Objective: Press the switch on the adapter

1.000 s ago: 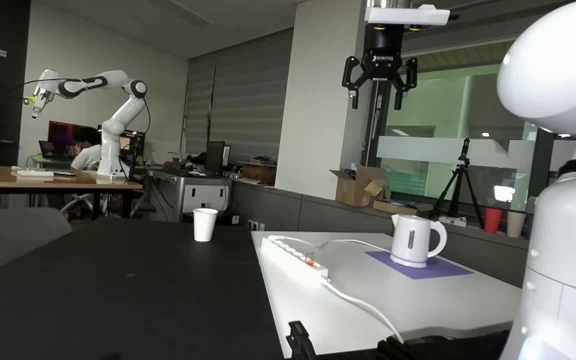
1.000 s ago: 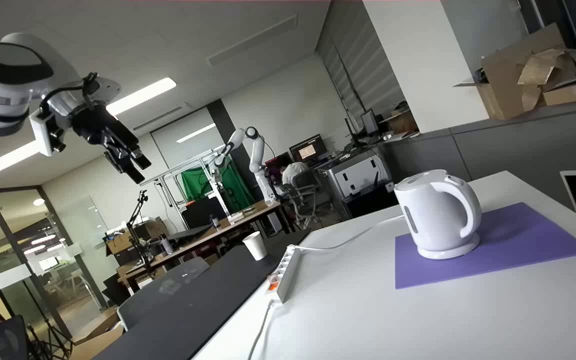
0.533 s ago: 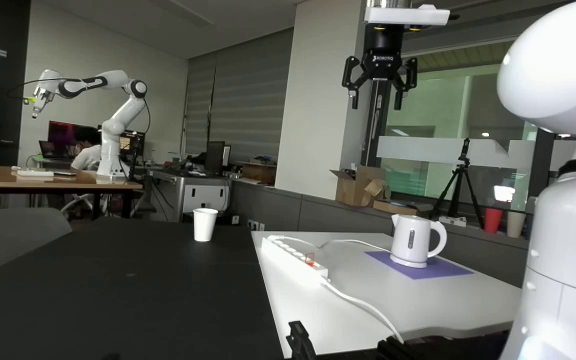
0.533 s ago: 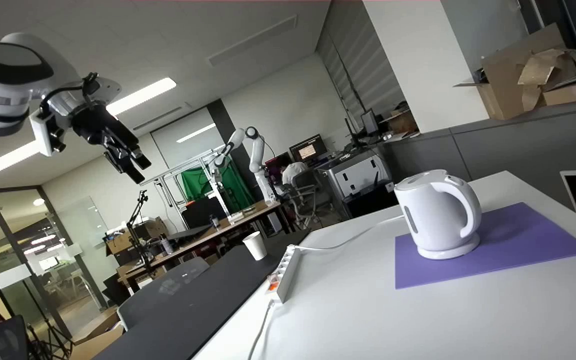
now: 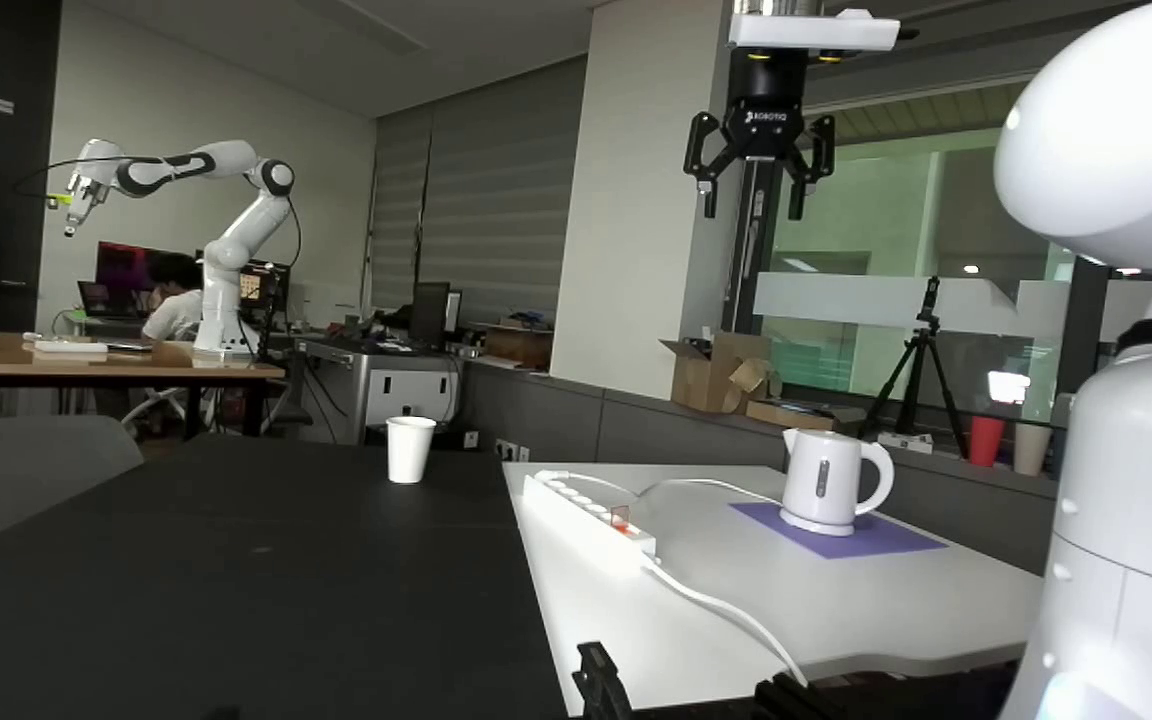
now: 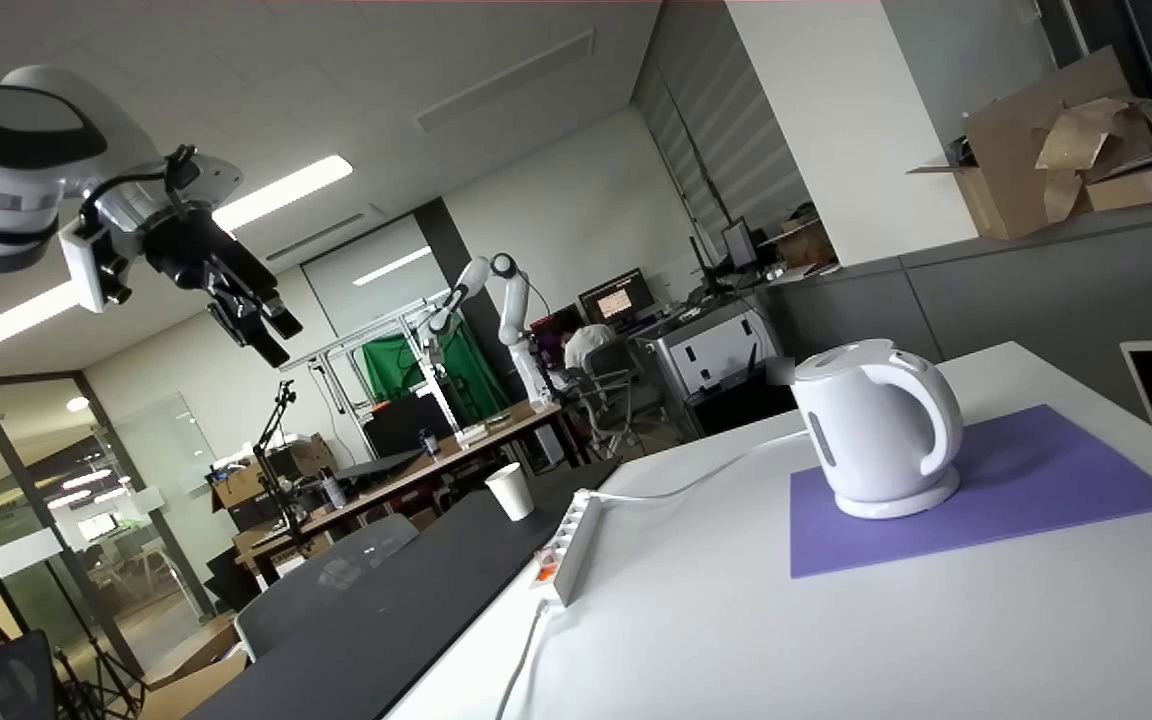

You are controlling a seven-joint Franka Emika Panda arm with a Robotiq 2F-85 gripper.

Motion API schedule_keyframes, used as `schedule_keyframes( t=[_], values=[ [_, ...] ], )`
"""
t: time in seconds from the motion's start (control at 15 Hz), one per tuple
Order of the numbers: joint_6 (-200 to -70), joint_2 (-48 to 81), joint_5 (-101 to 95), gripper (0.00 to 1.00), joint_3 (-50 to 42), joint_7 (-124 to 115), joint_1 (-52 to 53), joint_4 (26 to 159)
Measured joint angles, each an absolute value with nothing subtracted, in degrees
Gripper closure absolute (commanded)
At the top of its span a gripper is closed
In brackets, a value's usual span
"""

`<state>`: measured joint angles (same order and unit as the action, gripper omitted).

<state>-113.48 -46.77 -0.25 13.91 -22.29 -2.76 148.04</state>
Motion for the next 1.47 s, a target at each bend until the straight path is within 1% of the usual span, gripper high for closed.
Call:
schedule_keyframes(
  t=[1.2, 1.33, 1.47],
  values=[
    [-113.48, -46.77, -0.25, 0.00, 13.90, -22.28, -2.73, 148.04],
    [-115.41, -46.29, -0.87, 0.00, 13.86, -22.28, -2.82, 148.15],
    [-122.29, -44.36, -1.93, 0.00, 13.75, -22.29, -3.64, 148.93]
  ],
)
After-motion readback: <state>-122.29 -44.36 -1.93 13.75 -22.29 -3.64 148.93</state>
